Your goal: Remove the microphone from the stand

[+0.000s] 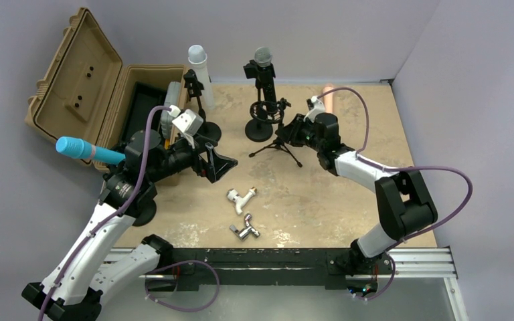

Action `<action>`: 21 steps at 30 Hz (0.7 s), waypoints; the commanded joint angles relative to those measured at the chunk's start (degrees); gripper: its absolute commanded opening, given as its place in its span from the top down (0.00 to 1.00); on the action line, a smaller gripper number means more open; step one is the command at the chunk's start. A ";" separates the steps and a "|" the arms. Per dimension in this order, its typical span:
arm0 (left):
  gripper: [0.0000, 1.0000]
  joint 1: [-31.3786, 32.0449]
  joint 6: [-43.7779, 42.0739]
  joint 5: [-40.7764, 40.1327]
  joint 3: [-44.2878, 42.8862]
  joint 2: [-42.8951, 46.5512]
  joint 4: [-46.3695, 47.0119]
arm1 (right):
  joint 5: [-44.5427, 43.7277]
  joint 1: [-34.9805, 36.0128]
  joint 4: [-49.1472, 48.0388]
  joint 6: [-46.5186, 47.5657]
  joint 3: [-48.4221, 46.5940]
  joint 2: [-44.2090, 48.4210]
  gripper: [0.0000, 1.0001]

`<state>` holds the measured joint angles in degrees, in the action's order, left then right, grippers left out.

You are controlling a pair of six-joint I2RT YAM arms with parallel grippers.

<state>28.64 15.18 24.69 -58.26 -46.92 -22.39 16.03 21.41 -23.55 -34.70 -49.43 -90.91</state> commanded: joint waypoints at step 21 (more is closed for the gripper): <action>0.04 0.27 -1.73 -1.51 -2.03 -1.08 -0.81 | -26.73 6.28 24.94 16.43 -8.80 2.00 1.00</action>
<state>28.64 15.14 23.51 -58.26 -48.10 -23.77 -10.22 28.38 -6.83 -22.02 -57.74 -89.30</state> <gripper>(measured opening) 0.957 0.173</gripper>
